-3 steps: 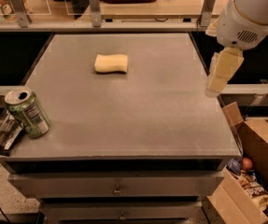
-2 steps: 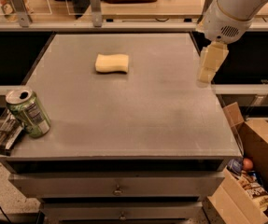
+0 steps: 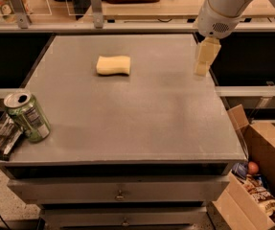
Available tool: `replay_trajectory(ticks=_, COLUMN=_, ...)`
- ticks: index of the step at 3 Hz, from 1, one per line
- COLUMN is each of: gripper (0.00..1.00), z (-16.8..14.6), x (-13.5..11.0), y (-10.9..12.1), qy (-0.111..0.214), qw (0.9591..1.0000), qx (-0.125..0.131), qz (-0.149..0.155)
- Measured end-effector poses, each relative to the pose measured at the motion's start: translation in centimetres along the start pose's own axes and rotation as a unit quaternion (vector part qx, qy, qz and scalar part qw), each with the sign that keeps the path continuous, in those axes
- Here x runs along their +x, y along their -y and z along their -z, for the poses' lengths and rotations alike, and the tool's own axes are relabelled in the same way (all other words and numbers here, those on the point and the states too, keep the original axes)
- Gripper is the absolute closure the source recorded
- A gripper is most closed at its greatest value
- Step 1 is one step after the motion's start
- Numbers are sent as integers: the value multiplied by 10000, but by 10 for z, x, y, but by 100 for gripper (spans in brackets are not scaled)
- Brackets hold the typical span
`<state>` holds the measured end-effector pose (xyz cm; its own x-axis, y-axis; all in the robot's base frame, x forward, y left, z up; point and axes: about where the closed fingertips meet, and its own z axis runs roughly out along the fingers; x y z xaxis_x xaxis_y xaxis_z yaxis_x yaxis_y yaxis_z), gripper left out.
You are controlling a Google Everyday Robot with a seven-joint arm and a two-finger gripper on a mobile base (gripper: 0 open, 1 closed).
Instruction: Move sponge near rxbar chocolate
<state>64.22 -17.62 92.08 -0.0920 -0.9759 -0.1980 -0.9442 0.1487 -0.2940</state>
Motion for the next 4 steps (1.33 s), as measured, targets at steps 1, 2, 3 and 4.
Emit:
replay_trajectory(ticks=1, gripper=0, z=-7, x=-13, y=6, qy=145, qw=9998, qx=6, qz=161)
replay_trajectory(ticks=2, gripper=0, z=-21, x=-44, y=24, qy=277, qw=9983, qx=-28, qz=518)
replay_trajectory(ticks=3, gripper=0, z=-40, x=-86, y=40, qy=302, qw=9954, qx=-83, qz=907)
replay_trajectory(ticks=4, gripper=0, z=-57, x=-126, y=51, qy=336, qw=9916, qx=-133, qz=1245)
